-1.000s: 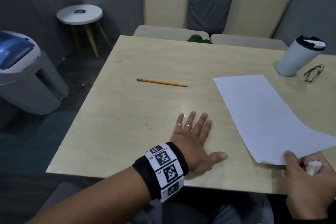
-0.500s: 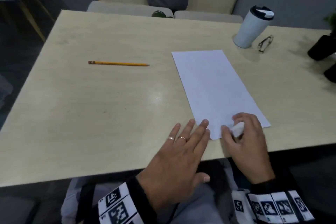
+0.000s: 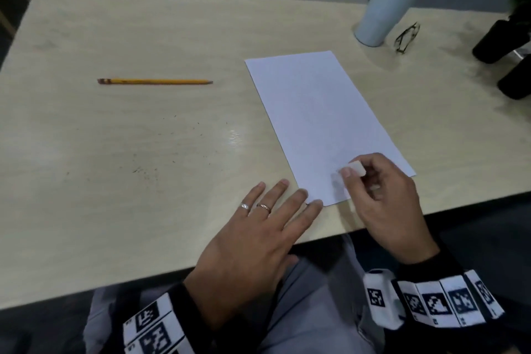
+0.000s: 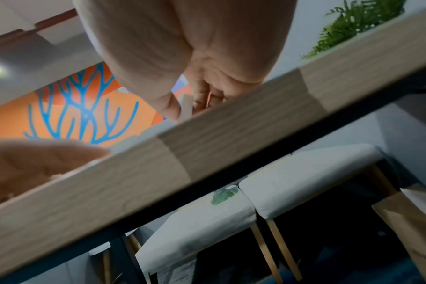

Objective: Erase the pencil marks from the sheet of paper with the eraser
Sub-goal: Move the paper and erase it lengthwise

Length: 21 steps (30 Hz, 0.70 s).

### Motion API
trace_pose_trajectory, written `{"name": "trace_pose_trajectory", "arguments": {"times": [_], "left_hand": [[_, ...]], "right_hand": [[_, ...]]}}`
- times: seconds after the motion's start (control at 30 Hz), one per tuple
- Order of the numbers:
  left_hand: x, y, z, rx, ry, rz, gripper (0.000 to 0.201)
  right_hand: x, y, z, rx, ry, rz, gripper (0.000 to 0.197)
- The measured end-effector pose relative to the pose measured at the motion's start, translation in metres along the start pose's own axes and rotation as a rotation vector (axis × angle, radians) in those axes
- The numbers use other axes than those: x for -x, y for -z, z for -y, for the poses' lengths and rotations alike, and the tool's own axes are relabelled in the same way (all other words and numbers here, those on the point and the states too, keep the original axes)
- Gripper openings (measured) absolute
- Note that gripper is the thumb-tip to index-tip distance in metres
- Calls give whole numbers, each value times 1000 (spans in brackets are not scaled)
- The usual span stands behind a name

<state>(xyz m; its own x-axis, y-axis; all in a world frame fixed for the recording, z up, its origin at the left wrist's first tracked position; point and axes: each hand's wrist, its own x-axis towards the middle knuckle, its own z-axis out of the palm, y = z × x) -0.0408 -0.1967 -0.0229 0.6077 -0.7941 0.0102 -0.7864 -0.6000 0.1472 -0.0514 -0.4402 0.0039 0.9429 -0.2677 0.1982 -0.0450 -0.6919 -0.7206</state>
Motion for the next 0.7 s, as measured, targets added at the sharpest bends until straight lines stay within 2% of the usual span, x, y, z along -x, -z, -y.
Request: {"name": "trace_pose_trajectory", "arguments": {"times": [0.13, 0.23, 0.43, 0.57, 0.7], "left_hand": [[-3, 0, -1, -68, 7, -27, 85], [-5, 4, -3, -58, 0, -16, 86], [-7, 8, -7, -8, 17, -12, 75], [-8, 5, -5, -37, 17, 30, 88], [-9, 4, -3, -61, 17, -2, 80]], "right_hand": [[13, -3, 8, 35, 81, 99, 9], [11, -7, 3, 39, 77, 100, 8], [-1, 1, -4, -12, 41, 172, 13], [4, -2, 3, -105, 21, 151, 9], [12, -11, 8, -11, 128, 186, 17]]}}
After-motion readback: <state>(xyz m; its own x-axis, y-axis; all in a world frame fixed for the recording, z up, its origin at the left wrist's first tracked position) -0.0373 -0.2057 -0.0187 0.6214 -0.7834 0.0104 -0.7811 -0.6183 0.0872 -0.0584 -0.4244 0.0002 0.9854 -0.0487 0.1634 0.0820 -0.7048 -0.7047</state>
